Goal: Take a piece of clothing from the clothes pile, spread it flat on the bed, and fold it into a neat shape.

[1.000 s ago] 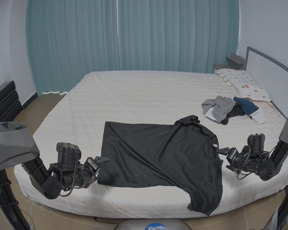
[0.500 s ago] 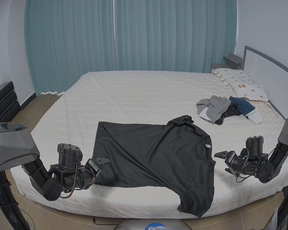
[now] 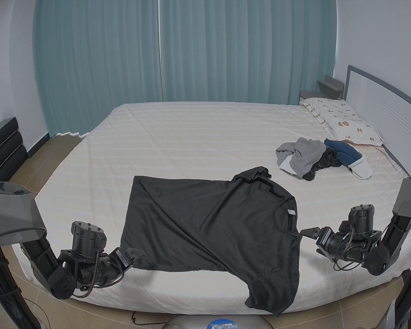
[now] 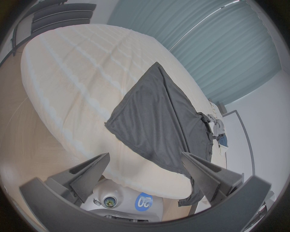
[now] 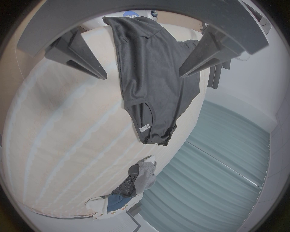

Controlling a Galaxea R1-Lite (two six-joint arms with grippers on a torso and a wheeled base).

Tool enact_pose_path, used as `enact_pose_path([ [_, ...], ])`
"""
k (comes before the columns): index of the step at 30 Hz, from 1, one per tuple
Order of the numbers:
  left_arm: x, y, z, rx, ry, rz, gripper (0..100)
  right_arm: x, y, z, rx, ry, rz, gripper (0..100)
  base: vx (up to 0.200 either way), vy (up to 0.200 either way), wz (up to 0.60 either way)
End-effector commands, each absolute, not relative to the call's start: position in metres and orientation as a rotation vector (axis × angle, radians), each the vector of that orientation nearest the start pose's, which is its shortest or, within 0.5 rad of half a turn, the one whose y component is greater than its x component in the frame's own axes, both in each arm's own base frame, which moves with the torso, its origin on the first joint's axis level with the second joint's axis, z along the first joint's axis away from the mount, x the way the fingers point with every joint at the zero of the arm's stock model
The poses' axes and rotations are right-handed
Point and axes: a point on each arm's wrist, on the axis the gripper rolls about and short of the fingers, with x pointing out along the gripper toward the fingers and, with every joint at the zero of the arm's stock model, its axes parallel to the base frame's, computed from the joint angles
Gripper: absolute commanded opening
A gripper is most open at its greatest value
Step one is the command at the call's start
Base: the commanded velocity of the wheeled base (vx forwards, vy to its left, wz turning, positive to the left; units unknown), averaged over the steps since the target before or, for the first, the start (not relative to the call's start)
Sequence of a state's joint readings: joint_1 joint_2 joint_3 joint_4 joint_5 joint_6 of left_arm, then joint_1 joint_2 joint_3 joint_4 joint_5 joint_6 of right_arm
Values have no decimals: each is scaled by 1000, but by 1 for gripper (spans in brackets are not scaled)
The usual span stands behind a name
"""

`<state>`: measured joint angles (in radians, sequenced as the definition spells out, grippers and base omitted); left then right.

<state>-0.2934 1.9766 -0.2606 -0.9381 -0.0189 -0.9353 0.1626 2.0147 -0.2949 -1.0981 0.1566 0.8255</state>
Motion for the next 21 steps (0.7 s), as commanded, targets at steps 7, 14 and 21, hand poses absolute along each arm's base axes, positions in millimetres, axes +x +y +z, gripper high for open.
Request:
enact_pose_path([
  [7,251,-64,-15,-759,901,192,100,255,47,18,788,746,24,100,0,0,0],
  [14,271,-65,-19,-769,848,201,100,256,47,18,789,744,24,100,0,0,0],
  [21,271,-63,-27,-730,835,270,0,250,46,14,768,771,20,100,0,0,0],
])
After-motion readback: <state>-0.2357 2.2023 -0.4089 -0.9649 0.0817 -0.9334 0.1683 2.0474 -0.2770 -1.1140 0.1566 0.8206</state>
